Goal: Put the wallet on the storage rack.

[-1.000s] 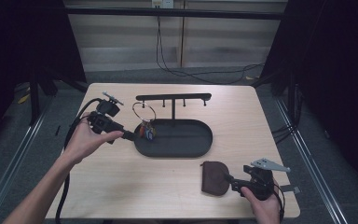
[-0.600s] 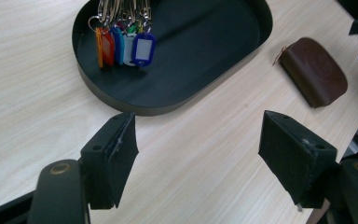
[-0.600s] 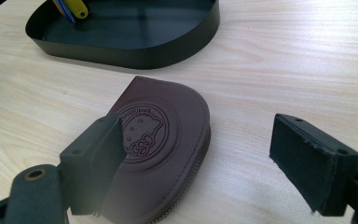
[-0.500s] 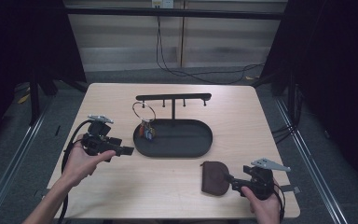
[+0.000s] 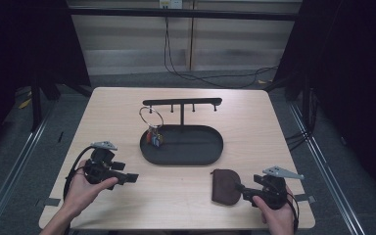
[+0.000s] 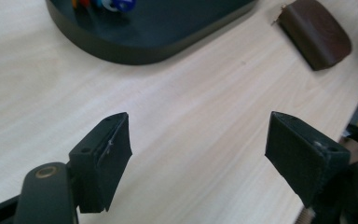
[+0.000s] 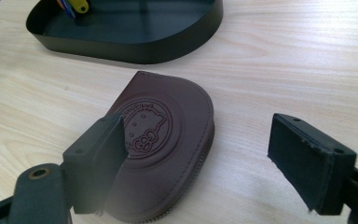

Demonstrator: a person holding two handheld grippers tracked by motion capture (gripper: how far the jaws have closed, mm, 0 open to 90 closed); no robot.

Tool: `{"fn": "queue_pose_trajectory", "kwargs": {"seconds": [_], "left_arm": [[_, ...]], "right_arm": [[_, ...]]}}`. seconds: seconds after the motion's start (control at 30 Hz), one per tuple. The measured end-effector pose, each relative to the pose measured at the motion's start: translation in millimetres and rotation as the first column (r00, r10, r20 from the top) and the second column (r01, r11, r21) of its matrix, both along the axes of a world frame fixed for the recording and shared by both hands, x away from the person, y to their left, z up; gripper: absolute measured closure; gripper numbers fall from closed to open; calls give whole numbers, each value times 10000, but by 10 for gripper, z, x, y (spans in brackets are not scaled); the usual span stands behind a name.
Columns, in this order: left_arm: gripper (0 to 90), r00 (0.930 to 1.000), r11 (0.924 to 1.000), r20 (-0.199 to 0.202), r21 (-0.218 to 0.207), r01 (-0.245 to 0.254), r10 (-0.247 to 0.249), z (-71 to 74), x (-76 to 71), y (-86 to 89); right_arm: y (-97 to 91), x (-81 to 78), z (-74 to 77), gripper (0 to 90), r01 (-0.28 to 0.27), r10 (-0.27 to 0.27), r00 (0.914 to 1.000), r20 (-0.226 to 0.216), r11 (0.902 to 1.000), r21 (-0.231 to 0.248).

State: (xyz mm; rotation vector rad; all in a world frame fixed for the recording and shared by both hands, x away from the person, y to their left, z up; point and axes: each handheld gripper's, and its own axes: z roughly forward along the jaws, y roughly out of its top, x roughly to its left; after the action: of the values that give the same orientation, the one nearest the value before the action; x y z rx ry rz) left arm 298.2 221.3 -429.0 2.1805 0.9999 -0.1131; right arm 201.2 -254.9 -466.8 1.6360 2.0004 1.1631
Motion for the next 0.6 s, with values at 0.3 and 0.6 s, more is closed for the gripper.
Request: {"fn": "queue_pose_trajectory", "kwargs": {"seconds": [0.3,0.6], "left_arm": [[172,9999,9998,73,185,86,-87,-251,-317,33],[167,9985,9977,519,-655,176,-142,-372,-377,182]], "right_arm": [[17,34,47,190,-73,81,9996,-279,9995,297],[37,83,139,229,-110,141,9975,-694,9989,447]]}}
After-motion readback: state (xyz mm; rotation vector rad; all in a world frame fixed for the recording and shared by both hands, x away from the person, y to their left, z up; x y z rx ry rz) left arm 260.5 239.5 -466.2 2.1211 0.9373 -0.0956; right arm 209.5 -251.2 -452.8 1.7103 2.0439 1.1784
